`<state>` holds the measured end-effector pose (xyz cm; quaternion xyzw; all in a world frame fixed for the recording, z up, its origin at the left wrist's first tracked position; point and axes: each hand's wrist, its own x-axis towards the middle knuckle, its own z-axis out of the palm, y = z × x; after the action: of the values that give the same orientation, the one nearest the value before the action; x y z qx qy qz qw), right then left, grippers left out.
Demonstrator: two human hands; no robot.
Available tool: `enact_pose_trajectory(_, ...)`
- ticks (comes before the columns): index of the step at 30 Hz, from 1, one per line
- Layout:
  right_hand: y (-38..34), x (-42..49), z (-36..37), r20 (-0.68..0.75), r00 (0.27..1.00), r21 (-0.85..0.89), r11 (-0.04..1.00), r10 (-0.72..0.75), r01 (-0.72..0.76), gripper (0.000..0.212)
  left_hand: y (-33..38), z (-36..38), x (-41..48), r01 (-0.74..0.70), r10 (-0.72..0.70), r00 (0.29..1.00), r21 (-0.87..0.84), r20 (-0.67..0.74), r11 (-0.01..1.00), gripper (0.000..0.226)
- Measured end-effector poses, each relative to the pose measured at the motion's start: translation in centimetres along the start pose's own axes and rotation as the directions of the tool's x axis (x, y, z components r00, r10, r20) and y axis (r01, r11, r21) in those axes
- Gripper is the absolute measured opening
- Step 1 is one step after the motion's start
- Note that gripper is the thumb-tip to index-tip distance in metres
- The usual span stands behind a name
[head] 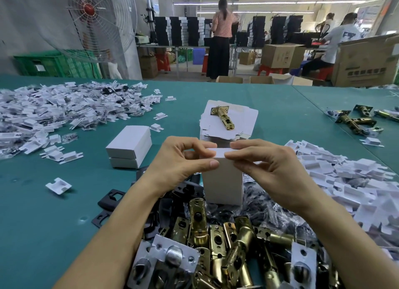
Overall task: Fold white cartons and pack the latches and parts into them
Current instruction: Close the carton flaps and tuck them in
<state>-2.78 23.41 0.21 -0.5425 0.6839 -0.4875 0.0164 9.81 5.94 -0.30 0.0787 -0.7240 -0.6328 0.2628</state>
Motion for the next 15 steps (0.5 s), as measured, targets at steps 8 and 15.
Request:
enact_pose_trajectory(8,0.35,-0.23,0.08,0.119,0.983,0.088,0.985,0.139,-0.150,0.030,-0.35,-0.05,0.08,-0.002,0.002,1.000,0.089,0.004,0.996,0.019)
enact_pose_trajectory(15,-0.27,0.16,-0.59,-0.136,0.969,0.411,0.901,0.209,-0.137,0.029,0.35,0.20,0.17,0.138,-0.143,0.988,0.094,0.049,0.986,0.061)
